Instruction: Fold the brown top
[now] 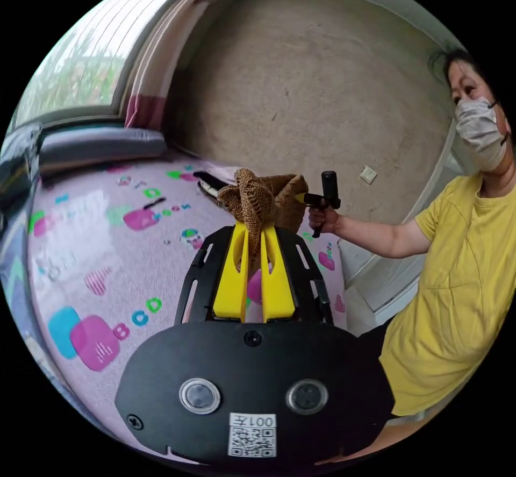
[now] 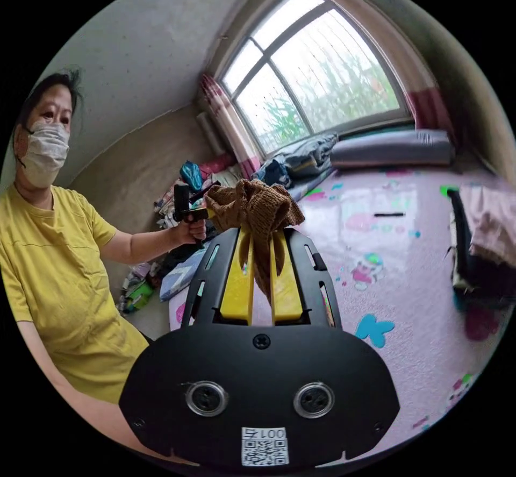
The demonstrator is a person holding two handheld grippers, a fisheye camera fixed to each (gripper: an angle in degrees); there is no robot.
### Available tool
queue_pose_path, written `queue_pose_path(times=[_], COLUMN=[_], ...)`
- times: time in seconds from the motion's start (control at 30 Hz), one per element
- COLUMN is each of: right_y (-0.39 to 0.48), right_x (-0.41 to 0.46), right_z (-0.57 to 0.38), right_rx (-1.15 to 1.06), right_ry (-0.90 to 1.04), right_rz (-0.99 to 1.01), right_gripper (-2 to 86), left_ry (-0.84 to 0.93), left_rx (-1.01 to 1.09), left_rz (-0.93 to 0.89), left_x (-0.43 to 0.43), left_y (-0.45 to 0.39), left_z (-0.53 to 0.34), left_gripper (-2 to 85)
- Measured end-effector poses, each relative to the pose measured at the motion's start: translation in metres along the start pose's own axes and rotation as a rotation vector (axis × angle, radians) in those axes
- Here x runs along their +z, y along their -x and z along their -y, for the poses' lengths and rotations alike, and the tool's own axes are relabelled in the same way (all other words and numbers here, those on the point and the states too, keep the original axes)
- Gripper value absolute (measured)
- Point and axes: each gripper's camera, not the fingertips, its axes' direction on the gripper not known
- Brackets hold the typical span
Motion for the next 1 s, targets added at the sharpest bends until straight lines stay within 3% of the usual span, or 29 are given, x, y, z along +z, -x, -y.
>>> queue_pose_path(times=[0.23, 0.53, 1.0], right_y=[0.076, 0.103, 0.155], right_x=[-0.112, -0.237, -0.383], right_z=[0.051, 0.067, 0.103], right_rx=[-0.212, -0.33, -0.386], right_ry=[-0.084, 0.047, 0.019], right_rz=[-0.028, 0.021, -0.174], right_gripper=[3.0, 3.0, 3.0], left_ry=[-0.111, -0.169, -0.158], left_rx=[0.179, 0.103, 0.231], left_rz=[0.046, 0.133, 0.146], left_x=[0.02, 0.124, 0.235], left_y=[-0.136, -0.277, -0.399], left_z=[0.036, 0.02, 0.074], left_gripper=[-0.7, -0.7, -0.7])
